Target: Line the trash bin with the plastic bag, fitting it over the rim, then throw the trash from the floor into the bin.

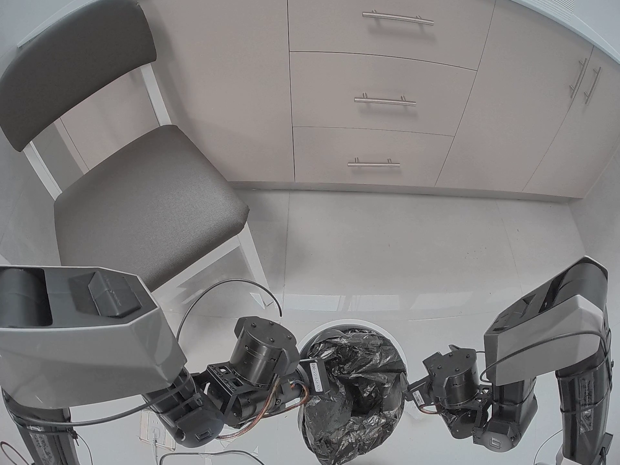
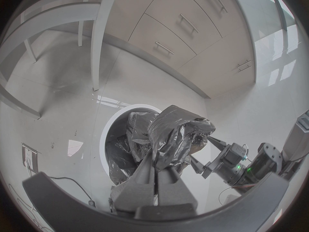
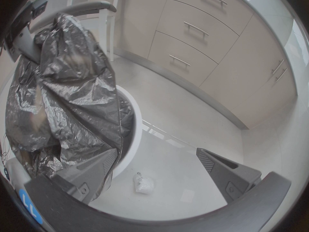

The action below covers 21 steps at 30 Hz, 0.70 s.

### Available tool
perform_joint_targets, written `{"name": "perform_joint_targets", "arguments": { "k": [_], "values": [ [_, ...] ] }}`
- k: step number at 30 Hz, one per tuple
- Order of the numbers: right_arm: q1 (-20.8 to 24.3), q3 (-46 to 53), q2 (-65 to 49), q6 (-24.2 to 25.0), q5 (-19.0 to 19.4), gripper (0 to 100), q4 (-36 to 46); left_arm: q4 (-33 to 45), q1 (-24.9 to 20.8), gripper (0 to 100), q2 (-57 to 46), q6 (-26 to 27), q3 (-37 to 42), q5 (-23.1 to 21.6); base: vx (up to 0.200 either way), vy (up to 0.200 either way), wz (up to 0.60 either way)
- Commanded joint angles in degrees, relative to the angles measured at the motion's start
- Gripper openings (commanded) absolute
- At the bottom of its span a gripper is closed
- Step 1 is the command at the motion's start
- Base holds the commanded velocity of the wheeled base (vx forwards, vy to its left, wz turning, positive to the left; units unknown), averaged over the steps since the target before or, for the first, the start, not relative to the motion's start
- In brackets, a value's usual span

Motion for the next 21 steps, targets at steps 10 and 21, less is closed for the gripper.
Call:
{"name": "perform_joint_targets", "arguments": {
  "k": [10, 21],
  "values": [
    [-3.6, -2.7, 1.2, -0.2, -0.1, 100, -1.0, -0.6, 3.7, 0, 5.0, 6.2, -0.6, 0.2, 0.0, 0.0, 0.0],
    [-4.3, -7.0, 3.4, 2.7, -0.5, 100, -1.0, -0.8, 7.6, 0, 8.6, 14.0, -4.7, 0.0, 0.0, 0.0, 0.0]
  ]
}}
